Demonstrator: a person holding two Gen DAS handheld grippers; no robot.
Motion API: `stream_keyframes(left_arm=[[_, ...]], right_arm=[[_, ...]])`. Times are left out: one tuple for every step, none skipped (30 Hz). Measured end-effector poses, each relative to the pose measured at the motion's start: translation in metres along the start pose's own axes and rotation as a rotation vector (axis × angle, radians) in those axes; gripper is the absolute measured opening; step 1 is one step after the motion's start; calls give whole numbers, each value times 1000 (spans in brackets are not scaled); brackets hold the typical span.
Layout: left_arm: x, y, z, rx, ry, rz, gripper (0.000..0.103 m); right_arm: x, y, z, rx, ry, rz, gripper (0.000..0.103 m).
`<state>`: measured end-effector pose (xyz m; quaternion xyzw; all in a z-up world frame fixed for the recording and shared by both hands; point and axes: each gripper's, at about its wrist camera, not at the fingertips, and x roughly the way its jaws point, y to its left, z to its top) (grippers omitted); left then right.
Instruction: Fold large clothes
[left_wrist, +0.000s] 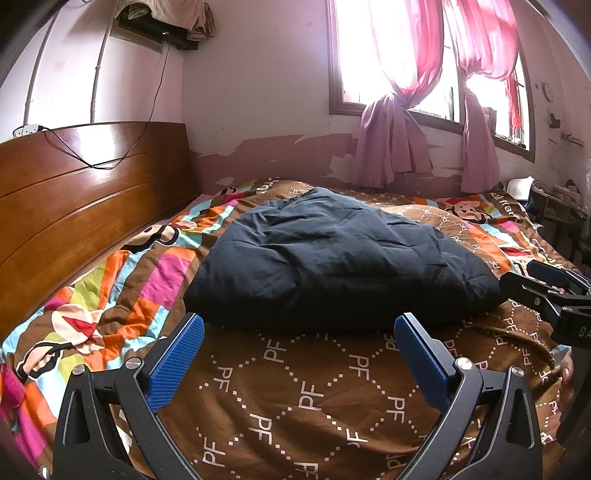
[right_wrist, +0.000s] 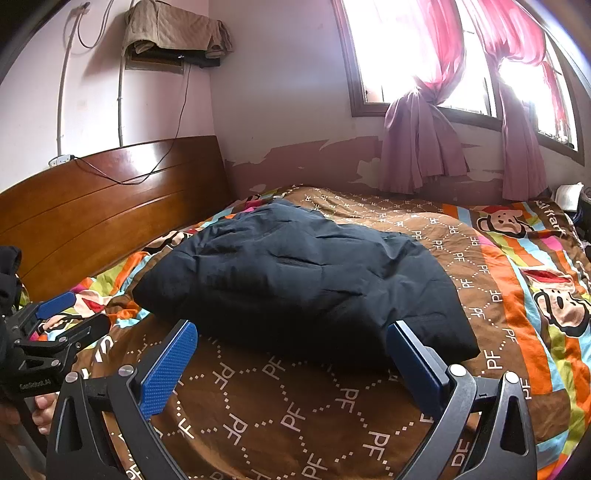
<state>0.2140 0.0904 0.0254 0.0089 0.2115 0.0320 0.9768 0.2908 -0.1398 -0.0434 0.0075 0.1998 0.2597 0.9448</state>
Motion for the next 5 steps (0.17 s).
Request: stream_keyframes(left_arm=[[0, 0, 0, 0, -2, 1, 101], [0, 0, 0, -1, -1, 0, 101], [0, 0, 0, -1, -1, 0, 101], [0, 0, 0, -1, 0, 0, 101], [1, 1, 0, -1, 2, 0, 101]], right_arm=[[0, 0, 0, 0, 0, 0, 103], [0, 0, 0, 0, 1, 0, 103], [0, 1, 0, -1, 2, -1, 103], [1, 0, 0, 0, 2, 0, 103], [0, 1, 0, 1, 2, 1, 103]])
